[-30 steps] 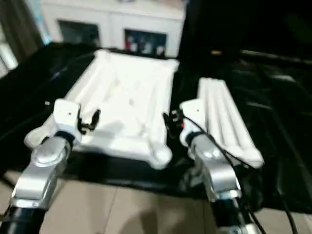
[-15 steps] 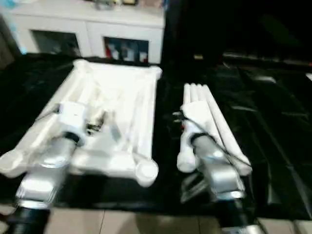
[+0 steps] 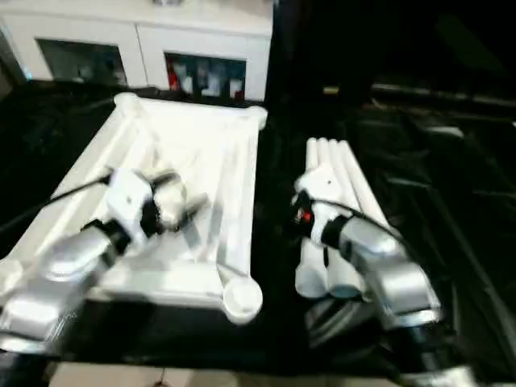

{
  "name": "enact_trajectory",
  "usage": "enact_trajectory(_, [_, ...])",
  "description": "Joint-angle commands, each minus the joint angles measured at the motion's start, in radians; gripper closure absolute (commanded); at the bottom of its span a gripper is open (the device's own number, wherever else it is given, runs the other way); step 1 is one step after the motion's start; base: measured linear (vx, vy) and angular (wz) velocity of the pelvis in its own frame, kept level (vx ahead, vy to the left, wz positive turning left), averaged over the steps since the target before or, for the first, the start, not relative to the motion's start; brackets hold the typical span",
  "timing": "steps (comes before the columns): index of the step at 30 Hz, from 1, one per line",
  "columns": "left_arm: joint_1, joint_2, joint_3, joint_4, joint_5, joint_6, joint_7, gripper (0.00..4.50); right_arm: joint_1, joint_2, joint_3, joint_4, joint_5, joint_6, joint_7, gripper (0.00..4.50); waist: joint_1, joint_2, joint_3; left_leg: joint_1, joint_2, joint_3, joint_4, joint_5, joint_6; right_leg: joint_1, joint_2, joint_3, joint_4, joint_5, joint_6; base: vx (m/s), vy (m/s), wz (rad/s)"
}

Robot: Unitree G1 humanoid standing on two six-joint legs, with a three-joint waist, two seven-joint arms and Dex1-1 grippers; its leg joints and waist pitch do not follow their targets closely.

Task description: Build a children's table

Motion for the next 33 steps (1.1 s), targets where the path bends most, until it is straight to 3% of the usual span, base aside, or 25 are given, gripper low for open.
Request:
enact_trajectory(1, [-0.007,0.035,-0.042,-0.044,-0.041,0.040,-0.120,0.47,-0.021,-0.043,0.021,-0.025,0.032,0.021,0.080,0.73,0.001,0.008,-0.029,0.024,0.048,0.007,-0.108,-0.276,0.018,0.035,-0.045,0.018,-0.084,-0.221,-0.232,-0.084,-0.029,0.03])
enact_trajectory(2, [-0.009,0.054,-0.051,-0.049,-0.046,0.046,-0.153,0.47,-0.022,-0.061,0.028,-0.031,0.038,0.025,0.105,0.73,0.001,0.008,-0.024,0.037,0.052,0.010,-0.111,-0.374,-0.022,0.024,-0.048,0.019,-0.097,-0.363,-0.204,-0.087,-0.024,0.06])
enact_trajectory(3, [-0.013,0.078,-0.068,-0.054,-0.047,0.047,-0.194,0.47,-0.022,-0.086,0.036,-0.044,0.048,0.032,0.139,0.73,0.003,0.008,-0.021,0.041,0.053,0.012,-0.113,-0.413,-0.045,0.020,-0.051,0.022,-0.107,-0.448,-0.169,-0.087,-0.024,0.06])
enact_trajectory(5, [-0.017,0.110,-0.092,-0.057,-0.048,0.047,-0.252,0.47,-0.021,-0.119,0.047,-0.059,0.058,0.040,0.183,0.73,0.009,0.001,-0.027,0.043,0.054,0.017,-0.115,-0.388,-0.052,0.019,-0.052,0.026,-0.111,-0.469,-0.133,-0.064,-0.022,0.02])
enact_trajectory(6, [-0.023,0.137,-0.115,-0.056,-0.049,0.049,-0.293,0.47,-0.022,-0.143,0.055,-0.071,0.059,0.047,0.216,0.73,0.012,0.002,-0.029,0.039,0.055,0.019,-0.117,-0.348,-0.048,0.021,-0.051,0.026,-0.109,-0.432,-0.129,-0.056,-0.021,0.02])
enact_trajectory(8, [-0.027,0.155,-0.129,-0.057,-0.053,0.054,-0.318,0.63,-0.023,-0.156,0.057,-0.077,0.058,0.054,0.239,0.73,0.012,0.006,-0.031,0.032,0.056,0.020,-0.118,-0.308,-0.043,0.024,-0.048,0.026,-0.100,-0.371,-0.140,0.000,0.000,0.00])
enact_trajectory(10, [-0.041,0.176,-0.164,-0.046,-0.029,0.057,-0.349,0.82,-0.023,-0.179,0.067,-0.098,0.061,0.076,0.272,0.73,0.012,0.003,-0.033,0.029,0.056,0.021,-0.117,-0.289,-0.037,0.026,-0.046,0.024,-0.097,-0.340,-0.150,0.000,0.000,0.00])
enact_trajectory(15, [-0.069,0.210,-0.231,0.010,0.069,0.059,-0.367,1.30,-0.008,-0.217,0.109,-0.129,0.045,0.090,0.297,0.73,0.011,0.007,-0.041,0.024,0.056,0.025,-0.114,-0.213,-0.027,0.033,-0.044,0.023,-0.087,-0.224,-0.182,0.000,0.000,0.00])
enact_trajectory(19, [-0.074,0.234,-0.235,0.013,0.047,0.084,-0.410,1.49,0.013,-0.236,0.140,-0.150,0.032,0.101,0.312,0.73,0.011,0.009,-0.046,0.025,0.055,0.029,-0.113,-0.176,-0.019,0.036,-0.038,0.021,-0.079,-0.093,-0.220,0.000,0.000,0.00])
enact_trajectory(20, [-0.076,0.240,-0.239,0.012,0.048,0.086,-0.416,1.72,0.015,-0.237,0.143,-0.151,0.027,0.103,0.314,0.73,0.012,0.008,-0.047,0.024,0.055,0.031,-0.112,-0.159,-0.012,0.038,-0.038,0.020,-0.077,-0.065,-0.233,0.000,0.000,0.00])
enact_trajectory(29, [-0.095,0.279,-0.251,0.047,0.107,0.073,-0.428,2.46,0.015,-0.225,0.167,-0.160,0.011,0.092,0.297,0.73,0.012,0.011,-0.040,0.028,0.058,0.031,-0.118,-0.213,-0.026,0.036,-0.041,0.021,-0.083,-0.150,-0.228,0.000,0.000,0.00])
enact_trajectory(30, [-0.097,0.283,-0.249,0.054,0.109,0.068,-0.433,2.46,0.016,-0.223,0.170,-0.159,0.007,0.088,0.293,0.73,0.012,0.007,-0.040,0.029,0.058,0.031,-0.119,-0.218,-0.027,0.035,-0.040,0.021,-0.084,-0.159,-0.225,0.000,0.000,0.00])
enact_trajectory(33, [-0.100,0.290,-0.249,0.064,0.109,0.062,-0.439,2.65,0.019,-0.217,0.173,-0.159,-0.001,0.085,0.292,0.73,0.012,0.012,-0.040,0.029,0.058,0.030,-0.120,-0.217,-0.031,0.034,-0.041,0.021,-0.083,-0.160,-0.223,0.000,0.000,0.00])
